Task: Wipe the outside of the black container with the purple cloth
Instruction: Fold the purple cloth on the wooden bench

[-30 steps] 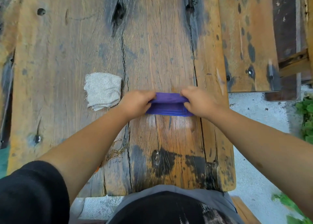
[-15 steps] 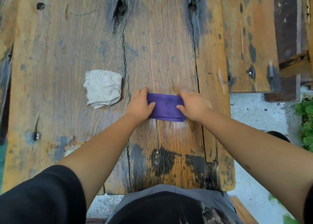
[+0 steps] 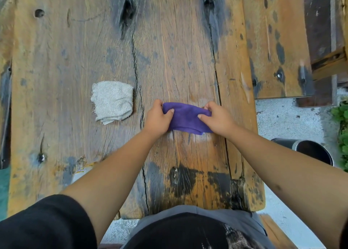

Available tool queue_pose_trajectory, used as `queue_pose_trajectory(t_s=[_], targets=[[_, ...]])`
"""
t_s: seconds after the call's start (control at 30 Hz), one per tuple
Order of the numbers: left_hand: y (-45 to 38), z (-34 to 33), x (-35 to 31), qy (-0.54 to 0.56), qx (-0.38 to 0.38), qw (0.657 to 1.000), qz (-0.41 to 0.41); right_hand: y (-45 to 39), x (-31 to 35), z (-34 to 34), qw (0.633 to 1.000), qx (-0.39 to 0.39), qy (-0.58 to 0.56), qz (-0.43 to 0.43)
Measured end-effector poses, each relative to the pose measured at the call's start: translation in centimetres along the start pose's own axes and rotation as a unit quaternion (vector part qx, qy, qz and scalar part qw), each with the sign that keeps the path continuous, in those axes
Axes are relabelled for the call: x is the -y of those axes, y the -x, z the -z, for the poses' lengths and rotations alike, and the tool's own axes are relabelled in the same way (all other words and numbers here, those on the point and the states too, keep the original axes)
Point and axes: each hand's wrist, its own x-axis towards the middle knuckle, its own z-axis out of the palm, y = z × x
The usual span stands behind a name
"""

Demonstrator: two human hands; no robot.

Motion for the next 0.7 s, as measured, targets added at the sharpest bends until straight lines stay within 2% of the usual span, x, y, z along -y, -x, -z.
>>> queue_pose_trajectory(t_s=[0.1, 0.17, 0.2, 0.27, 0.3, 0.33, 0.37, 0.43, 0.5, 0.57, 0.6, 0.67, 0.7], targets=[[0.9, -0.4, -1.6, 0.016, -0.01, 0.999, -0.034, 0.7, 0.6, -0.4, 0.985, -0.021, -0.152, -0.075], [2.0, -1.0, -2.7, -0.003, 0.006, 0.996, -0.09, 1.1, 1.5, -0.6, 0.952, -0.02, -0.276, -0.131], [2.6, -1.3, -3.2, -0.014, 0.021, 0.992, -0.122, 1.5, 2.0, -0.7, 0.92, -0.007, -0.356, -0.161], [3.9, -2.0, -3.8, -0.057, 0.063, 0.98, -0.179, 2.1, 2.9, -0.4, 0.832, 0.053, -0.512, -0.208], [4.4, -2.3, -3.9, -0.096, 0.083, 0.97, -0.206, 2.3, 3.1, -0.2, 0.796, 0.086, -0.559, -0.215], [4.9, -2.4, -4.1, -0.145, 0.103, 0.957, -0.23, 2.7, 3.4, 0.0, 0.777, 0.108, -0.584, -0.209], [5.4, -2.4, -4.3, -0.192, 0.122, 0.942, -0.247, 3.1, 3.6, 0.1, 0.773, 0.113, -0.592, -0.198], [6.3, -1.8, -4.7, -0.226, 0.143, 0.92, -0.286, 4.1, 4.1, 0.4, 0.787, 0.073, -0.583, -0.186], [7.2, -0.7, -5.3, -0.126, 0.141, 0.934, -0.304, 5.0, 4.2, 0.9, 0.789, 0.033, -0.587, -0.179], [8.1, 0.5, -6.1, 0.057, 0.086, 0.969, -0.224, 6.1, 4.3, 1.7, 0.771, 0.046, -0.62, -0.14], [8.1, 1.1, -6.5, 0.126, 0.044, 0.975, -0.176, 6.6, 4.4, 2.2, 0.763, 0.062, -0.632, -0.118], [8.2, 2.2, -7.8, 0.194, 0.001, 0.975, -0.104, 8.1, 4.8, 3.3, 0.754, 0.092, -0.646, -0.069], [8.3, 2.8, -8.5, 0.226, 0.014, 0.971, -0.08, 9.1, 4.9, 3.8, 0.75, 0.105, -0.651, -0.044]])
